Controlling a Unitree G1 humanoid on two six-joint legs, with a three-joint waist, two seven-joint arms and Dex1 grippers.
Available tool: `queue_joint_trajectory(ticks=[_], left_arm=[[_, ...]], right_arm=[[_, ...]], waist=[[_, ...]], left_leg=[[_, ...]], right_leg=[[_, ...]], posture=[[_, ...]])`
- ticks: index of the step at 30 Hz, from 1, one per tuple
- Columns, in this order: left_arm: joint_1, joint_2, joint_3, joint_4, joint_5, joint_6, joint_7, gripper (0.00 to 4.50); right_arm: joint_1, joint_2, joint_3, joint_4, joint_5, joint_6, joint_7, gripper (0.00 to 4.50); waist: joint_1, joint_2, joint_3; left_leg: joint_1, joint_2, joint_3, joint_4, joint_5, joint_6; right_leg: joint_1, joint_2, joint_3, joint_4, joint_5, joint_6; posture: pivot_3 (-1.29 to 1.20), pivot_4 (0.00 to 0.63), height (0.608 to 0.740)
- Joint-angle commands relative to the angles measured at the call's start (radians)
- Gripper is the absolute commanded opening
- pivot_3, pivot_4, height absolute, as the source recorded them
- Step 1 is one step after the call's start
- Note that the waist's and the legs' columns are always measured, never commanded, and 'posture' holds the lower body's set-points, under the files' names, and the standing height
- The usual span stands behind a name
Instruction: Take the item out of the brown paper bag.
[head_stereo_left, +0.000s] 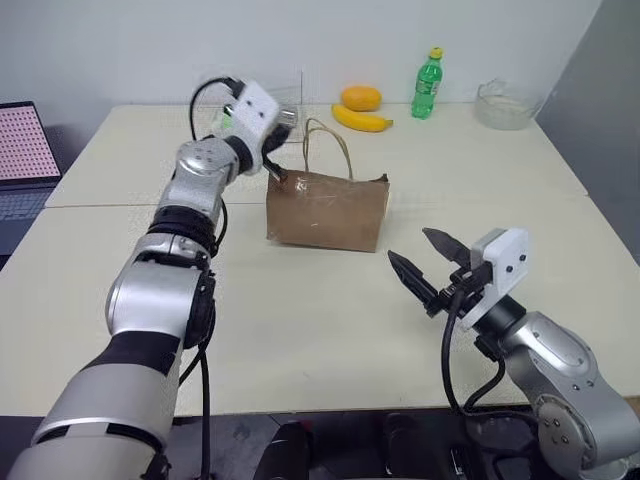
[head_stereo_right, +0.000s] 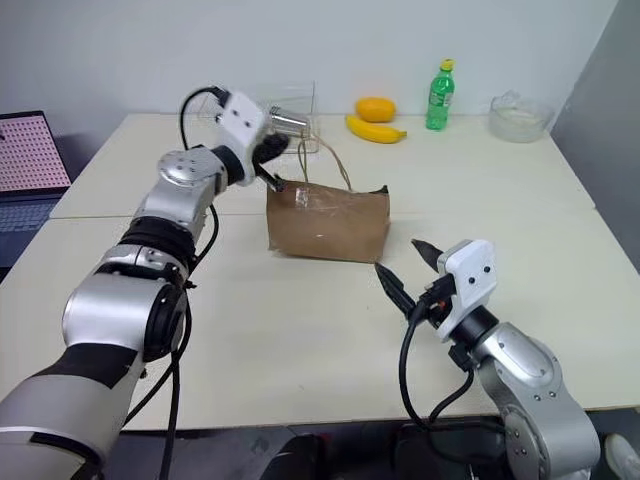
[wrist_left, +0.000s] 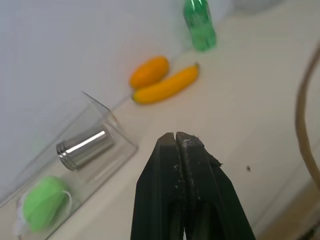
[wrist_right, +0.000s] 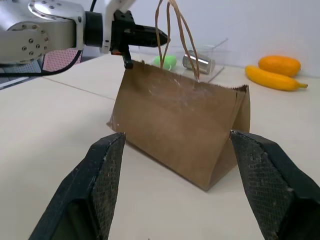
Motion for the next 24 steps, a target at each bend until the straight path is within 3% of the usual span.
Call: queue_joint_trajectory(ticks=[1, 17, 22, 24], left_arm=[[-0.062, 0.001, -0.036, 0.034, 0.067, 0.02, -0.078, 0.02], [-0.056, 0.105, 0.008, -0.029, 0.037, 0.107, -0.558, 0.02], [0.001, 0.154, 0.024, -0.163, -0.012, 0.184, -0.723, 0.02], [0.067, 0.181, 0.028, -0.301, -0.048, 0.28, -0.795, 0.02]], right_arm=[[0.02, -0.033, -0.017, -0.119, 0.044, -0.035, -0.018, 3.5], [0.068, -0.155, -0.027, -0.112, 0.24, -0.058, -0.07, 3.5], [0.05, -0.187, -0.028, -0.084, 0.3, -0.059, -0.064, 3.5], [0.036, -0.198, -0.02, -0.063, 0.316, -0.064, -0.057, 3.5]], waist=[[-0.005, 0.0, 0.0], [-0.007, 0.0, 0.0], [-0.008, 0.0, 0.0], [-0.01, 0.0, 0.0]], left_leg=[[0.0, 0.0, 0.0, 0.0, 0.0, 0.0], [0.0, 0.0, 0.0, 0.002, 0.0, 0.0], [0.0, 0.0, 0.0, 0.002, 0.0, 0.0], [0.0, 0.001, 0.0, 0.002, 0.0, 0.0]], right_leg=[[0.0, 0.0, 0.0, 0.001, 0.0, 0.0], [0.001, 0.0, 0.0, 0.002, 0.0, 0.0], [0.001, 0.0, 0.0, 0.002, 0.0, 0.0], [0.001, 0.0, 0.0, 0.002, 0.0, 0.0]], posture=[[0.0, 0.15, 0.74], [0.0, 0.15, 0.74], [0.0, 0.15, 0.74], [0.0, 0.15, 0.74]])
